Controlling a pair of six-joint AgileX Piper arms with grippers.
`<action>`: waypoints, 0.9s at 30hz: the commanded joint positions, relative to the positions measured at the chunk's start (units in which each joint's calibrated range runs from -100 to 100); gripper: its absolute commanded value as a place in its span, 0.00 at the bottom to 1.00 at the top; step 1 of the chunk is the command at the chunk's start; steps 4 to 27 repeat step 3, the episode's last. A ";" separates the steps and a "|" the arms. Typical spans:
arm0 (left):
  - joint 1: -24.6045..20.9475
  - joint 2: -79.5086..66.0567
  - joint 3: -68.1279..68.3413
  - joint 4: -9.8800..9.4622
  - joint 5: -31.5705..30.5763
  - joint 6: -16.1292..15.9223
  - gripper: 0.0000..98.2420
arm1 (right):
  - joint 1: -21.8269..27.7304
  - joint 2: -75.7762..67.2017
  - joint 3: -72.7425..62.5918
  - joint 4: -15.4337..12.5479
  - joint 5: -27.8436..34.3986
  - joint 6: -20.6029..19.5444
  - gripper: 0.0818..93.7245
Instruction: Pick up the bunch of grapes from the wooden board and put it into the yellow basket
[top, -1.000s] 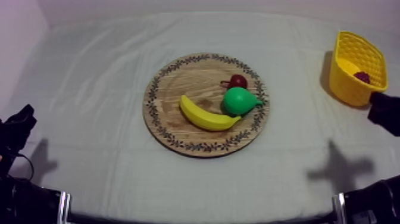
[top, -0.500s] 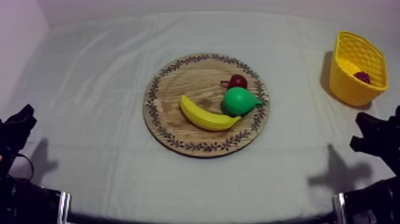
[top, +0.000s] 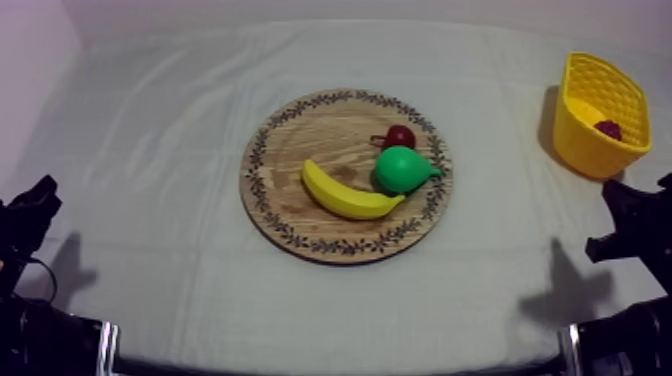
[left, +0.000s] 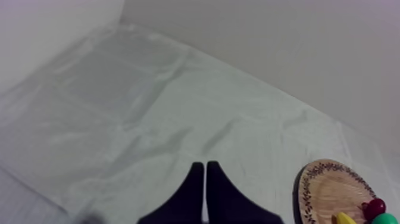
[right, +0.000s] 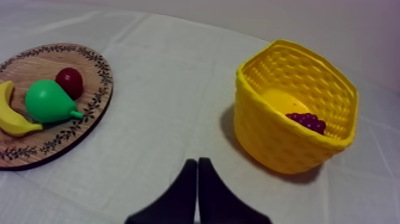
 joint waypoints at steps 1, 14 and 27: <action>-0.03 0.05 0.00 0.01 -0.01 -0.01 0.00 | 0.03 -0.01 0.00 -0.02 -0.15 -0.05 0.00; -0.03 0.05 0.00 0.01 -0.01 -0.01 0.00 | 0.03 -0.01 0.00 -0.02 -0.15 -0.07 0.00; -0.03 0.05 0.00 0.01 -0.01 -0.01 0.00 | 0.03 -0.01 0.00 -0.02 -0.15 -0.07 0.00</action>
